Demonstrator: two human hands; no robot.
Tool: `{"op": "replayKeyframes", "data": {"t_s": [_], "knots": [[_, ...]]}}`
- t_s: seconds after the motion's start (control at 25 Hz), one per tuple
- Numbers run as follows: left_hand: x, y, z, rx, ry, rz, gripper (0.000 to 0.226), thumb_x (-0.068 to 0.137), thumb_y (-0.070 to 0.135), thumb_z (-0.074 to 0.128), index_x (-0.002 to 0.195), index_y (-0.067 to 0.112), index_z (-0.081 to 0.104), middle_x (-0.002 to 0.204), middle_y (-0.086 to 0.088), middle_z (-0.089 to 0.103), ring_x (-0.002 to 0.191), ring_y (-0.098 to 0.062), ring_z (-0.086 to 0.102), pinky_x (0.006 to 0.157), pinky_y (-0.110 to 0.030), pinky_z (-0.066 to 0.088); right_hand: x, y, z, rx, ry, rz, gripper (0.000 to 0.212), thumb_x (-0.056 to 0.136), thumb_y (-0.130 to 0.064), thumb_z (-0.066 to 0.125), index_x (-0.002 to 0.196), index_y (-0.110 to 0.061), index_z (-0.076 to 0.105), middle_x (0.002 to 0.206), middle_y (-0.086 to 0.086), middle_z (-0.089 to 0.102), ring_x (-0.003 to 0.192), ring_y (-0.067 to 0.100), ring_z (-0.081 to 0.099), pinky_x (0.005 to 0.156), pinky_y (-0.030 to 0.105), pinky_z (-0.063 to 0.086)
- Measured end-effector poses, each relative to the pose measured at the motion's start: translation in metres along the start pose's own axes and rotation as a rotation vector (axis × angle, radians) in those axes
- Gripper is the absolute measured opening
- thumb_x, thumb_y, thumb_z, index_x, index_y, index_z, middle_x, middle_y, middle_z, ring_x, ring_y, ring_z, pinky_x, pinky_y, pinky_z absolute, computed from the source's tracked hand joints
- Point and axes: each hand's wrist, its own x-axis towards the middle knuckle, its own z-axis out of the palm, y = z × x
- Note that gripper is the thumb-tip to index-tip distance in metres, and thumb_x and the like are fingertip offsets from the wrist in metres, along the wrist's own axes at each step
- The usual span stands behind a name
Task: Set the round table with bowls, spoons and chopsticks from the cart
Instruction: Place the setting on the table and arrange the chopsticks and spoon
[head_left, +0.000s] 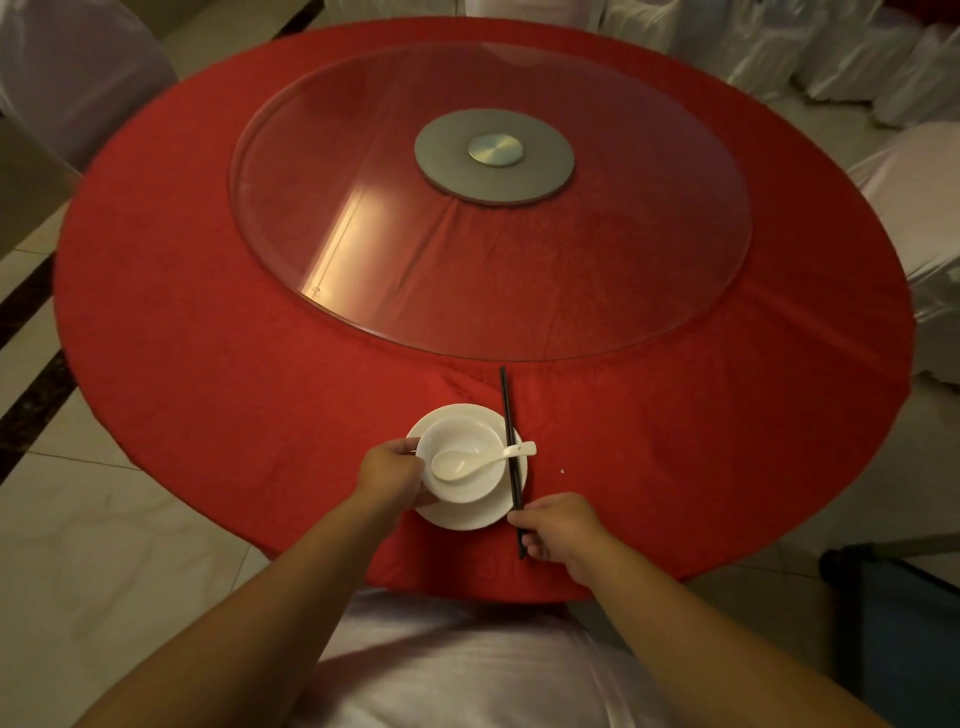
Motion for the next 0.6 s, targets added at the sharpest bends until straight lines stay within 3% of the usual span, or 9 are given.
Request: {"op": "replayKeyframes", "data": {"t_s": [0.2, 0.36, 0.6], "knots": [[0.000, 0.000, 0.001, -0.023, -0.010, -0.013, 0.048, 0.082, -0.015, 0.046, 0.120, 0.007, 0.067, 0.109, -0.025, 0.068, 0.091, -0.045, 0.071, 0.071, -0.053, 0.063, -0.002, 0.012, 0.003, 0.100, -0.093, 0.083, 0.022, 0.084, -0.003, 0.078, 0.103, 0.003, 0.068, 0.072, 0.010, 0.064, 0.054, 0.012, 0.056, 0.049, 0.022, 0.051], [-0.003, 0.001, 0.002, -0.055, -0.024, -0.026, 0.048, 0.084, -0.015, 0.047, 0.123, 0.007, 0.065, 0.113, -0.026, 0.067, 0.097, -0.046, 0.069, 0.062, -0.045, 0.064, 0.000, 0.020, 0.008, 0.115, -0.133, 0.085, 0.030, 0.083, -0.006, 0.080, 0.110, 0.003, 0.068, 0.076, 0.010, 0.068, 0.060, 0.014, 0.060, 0.053, 0.023, 0.055], [-0.001, -0.005, -0.003, -0.070, -0.013, -0.049, 0.050, 0.084, -0.016, 0.047, 0.125, 0.006, 0.065, 0.115, -0.027, 0.067, 0.095, -0.046, 0.070, 0.069, -0.050, 0.063, 0.003, 0.025, 0.013, 0.134, -0.152, 0.082, 0.033, 0.081, -0.009, 0.083, 0.109, 0.000, 0.069, 0.087, 0.013, 0.072, 0.073, 0.021, 0.068, 0.056, 0.025, 0.057]]}}
